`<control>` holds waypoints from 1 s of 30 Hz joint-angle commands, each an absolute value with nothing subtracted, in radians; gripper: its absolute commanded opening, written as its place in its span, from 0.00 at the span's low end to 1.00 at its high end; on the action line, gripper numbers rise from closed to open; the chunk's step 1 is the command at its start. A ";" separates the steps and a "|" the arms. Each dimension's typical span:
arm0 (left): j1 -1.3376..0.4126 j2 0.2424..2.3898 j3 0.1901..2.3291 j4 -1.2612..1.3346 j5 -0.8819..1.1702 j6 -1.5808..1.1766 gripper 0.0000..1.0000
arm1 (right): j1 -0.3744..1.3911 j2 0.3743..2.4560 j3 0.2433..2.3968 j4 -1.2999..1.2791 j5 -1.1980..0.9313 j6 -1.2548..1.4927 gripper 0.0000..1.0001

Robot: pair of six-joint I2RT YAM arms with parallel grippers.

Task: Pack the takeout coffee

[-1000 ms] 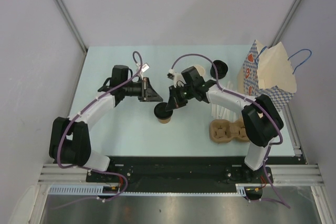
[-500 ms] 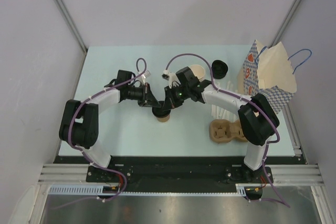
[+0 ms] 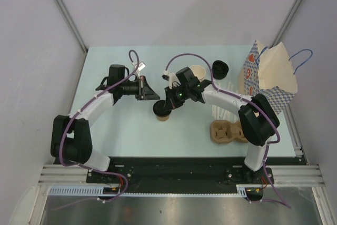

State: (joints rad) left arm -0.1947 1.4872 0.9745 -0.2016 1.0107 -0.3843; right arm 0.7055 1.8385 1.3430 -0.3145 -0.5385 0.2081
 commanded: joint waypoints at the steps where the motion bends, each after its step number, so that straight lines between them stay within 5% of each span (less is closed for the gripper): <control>1: -0.189 1.495 0.968 -0.163 1.032 -0.399 0.00 | 0.706 1.881 1.345 -0.371 -0.448 0.170 0.00; 10: -0.164 1.740 0.925 -0.274 0.903 -0.290 0.00 | 0.703 1.904 1.353 -0.387 -0.445 0.156 0.00; 30: -0.164 1.448 0.996 -0.202 1.023 -0.387 0.04 | 0.727 1.862 1.390 -0.394 -0.468 0.144 0.00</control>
